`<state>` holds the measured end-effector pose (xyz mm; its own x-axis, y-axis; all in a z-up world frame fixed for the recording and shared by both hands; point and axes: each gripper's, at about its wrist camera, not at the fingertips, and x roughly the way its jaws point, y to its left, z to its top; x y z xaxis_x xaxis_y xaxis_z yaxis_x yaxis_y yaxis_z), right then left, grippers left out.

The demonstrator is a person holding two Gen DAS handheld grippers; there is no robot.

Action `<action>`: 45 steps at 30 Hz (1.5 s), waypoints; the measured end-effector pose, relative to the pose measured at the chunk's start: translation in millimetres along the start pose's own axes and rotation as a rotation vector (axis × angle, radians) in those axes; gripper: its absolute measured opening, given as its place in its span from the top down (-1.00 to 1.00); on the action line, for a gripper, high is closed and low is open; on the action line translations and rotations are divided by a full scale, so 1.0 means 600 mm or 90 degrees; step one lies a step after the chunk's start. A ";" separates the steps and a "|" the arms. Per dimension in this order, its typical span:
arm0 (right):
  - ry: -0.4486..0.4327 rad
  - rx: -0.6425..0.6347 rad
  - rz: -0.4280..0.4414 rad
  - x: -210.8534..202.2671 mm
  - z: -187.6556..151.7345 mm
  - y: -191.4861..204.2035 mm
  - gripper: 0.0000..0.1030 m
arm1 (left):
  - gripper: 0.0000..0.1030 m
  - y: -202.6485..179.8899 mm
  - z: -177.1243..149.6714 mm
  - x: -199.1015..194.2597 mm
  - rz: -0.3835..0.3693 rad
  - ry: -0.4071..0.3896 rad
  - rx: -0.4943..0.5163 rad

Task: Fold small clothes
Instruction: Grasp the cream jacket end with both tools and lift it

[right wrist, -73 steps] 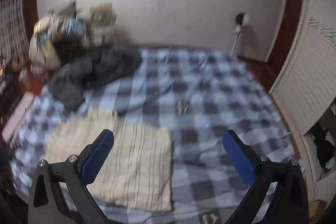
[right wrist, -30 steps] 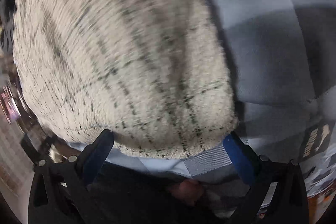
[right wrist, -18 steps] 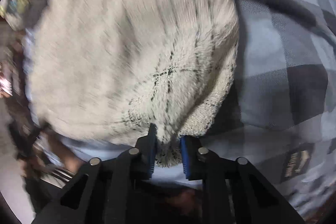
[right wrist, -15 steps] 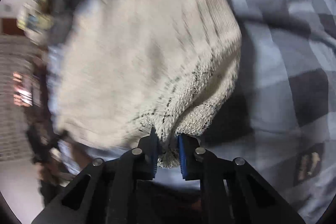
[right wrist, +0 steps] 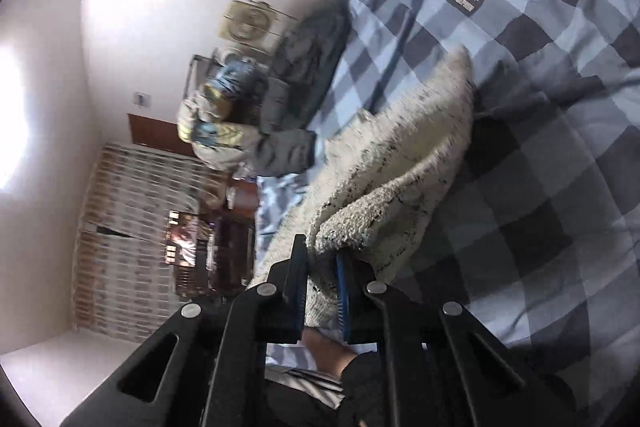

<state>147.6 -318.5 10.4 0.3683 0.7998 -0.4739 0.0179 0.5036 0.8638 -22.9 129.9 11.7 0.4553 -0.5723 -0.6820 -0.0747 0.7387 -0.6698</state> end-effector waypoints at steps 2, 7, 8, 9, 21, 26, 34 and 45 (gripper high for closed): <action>0.007 0.006 0.016 0.010 -0.005 -0.005 0.82 | 0.76 0.006 -0.019 -0.009 -0.009 0.019 -0.014; 0.020 0.019 0.028 -0.018 -0.057 -0.015 0.82 | 0.76 0.024 -0.068 -0.044 -0.001 0.051 -0.059; 0.026 0.031 0.022 -0.017 -0.061 -0.018 0.82 | 0.76 0.026 -0.064 -0.042 -0.004 0.056 -0.062; 0.029 0.042 0.009 -0.015 -0.060 -0.020 0.82 | 0.76 0.030 -0.050 -0.031 -0.003 0.060 -0.059; -0.077 0.224 -0.168 0.180 0.156 -0.156 0.83 | 0.75 0.064 0.243 0.134 0.106 -0.153 -0.044; -0.096 0.198 -0.218 0.230 0.195 -0.194 0.82 | 0.73 0.109 0.241 0.194 0.180 -0.151 -0.019; -0.146 0.283 -0.272 0.211 0.195 -0.251 0.05 | 0.72 0.162 0.264 0.165 0.087 -0.110 -0.100; -0.230 -0.063 -0.376 0.166 0.096 0.001 -0.59 | 0.72 0.080 0.241 0.109 0.160 -0.135 -0.003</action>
<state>237.7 -257.1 -26.4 0.6093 0.2337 -0.7577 0.2317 0.8614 0.4520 131.6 179.5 -22.9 0.5970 -0.2849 -0.7499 -0.2121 0.8455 -0.4901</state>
